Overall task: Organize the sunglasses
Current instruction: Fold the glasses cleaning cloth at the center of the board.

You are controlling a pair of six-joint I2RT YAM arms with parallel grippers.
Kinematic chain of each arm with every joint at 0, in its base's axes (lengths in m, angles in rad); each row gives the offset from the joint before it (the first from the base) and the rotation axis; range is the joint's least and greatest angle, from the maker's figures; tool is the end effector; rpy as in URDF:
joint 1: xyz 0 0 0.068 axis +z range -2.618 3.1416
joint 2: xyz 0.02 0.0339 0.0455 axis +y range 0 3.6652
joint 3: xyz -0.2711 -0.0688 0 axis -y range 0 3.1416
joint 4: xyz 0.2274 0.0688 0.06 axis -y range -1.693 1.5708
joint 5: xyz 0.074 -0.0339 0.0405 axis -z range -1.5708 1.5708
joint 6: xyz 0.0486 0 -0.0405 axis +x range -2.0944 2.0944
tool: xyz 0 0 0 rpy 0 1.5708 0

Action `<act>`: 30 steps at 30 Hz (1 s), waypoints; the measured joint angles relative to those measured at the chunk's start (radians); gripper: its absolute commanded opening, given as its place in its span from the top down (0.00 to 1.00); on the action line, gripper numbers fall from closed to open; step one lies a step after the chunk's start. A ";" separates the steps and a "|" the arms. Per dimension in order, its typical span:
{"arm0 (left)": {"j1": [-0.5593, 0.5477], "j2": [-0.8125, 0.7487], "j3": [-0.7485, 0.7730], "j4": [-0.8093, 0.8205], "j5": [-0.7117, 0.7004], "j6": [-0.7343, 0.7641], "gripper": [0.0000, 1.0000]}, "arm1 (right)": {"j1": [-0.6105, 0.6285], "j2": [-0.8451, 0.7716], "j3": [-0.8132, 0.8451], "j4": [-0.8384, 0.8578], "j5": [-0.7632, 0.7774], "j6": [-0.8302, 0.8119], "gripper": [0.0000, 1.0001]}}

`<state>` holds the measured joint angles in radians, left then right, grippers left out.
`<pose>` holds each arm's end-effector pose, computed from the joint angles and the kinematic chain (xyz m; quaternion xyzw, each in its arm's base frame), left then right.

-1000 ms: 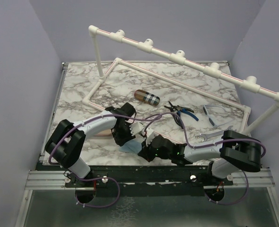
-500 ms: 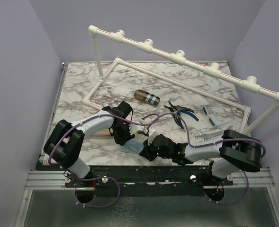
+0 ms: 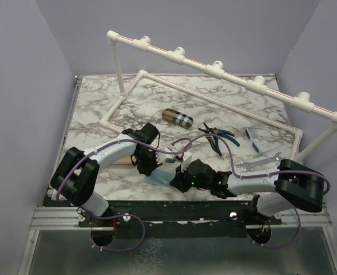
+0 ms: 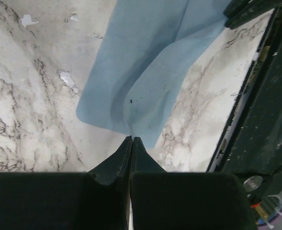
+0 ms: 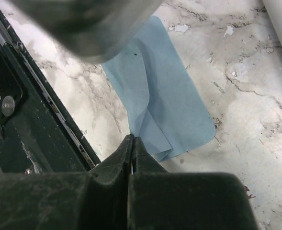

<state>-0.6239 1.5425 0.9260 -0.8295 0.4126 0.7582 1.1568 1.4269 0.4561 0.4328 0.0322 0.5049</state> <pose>0.1893 -0.1603 0.1844 0.6325 0.7446 -0.1999 0.0746 0.1078 0.2413 0.1652 -0.2709 0.8263 0.3552 0.3432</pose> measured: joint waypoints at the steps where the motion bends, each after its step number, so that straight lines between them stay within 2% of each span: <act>1: 0.000 -0.006 0.000 -0.009 0.012 -0.005 1.00 | 0.000 -0.008 0.003 -0.013 -0.001 0.000 1.00; 17: -0.045 -0.112 -0.051 -0.132 0.050 0.005 1.00 | 0.029 -0.038 -0.023 -0.002 -0.193 0.035 0.99; 22: -0.052 -0.112 -0.051 -0.122 0.048 -0.016 1.00 | 0.031 -0.045 -0.045 0.001 -0.166 0.084 1.00; 30: -0.053 -0.110 -0.052 -0.015 -0.014 -0.095 1.00 | 0.031 -0.069 -0.095 0.029 -0.048 0.137 1.00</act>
<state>-0.6765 1.4322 0.8742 -0.8444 0.3981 0.6628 1.1881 1.3575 0.3607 0.4622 -0.0158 0.6418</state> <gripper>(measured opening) 0.003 0.005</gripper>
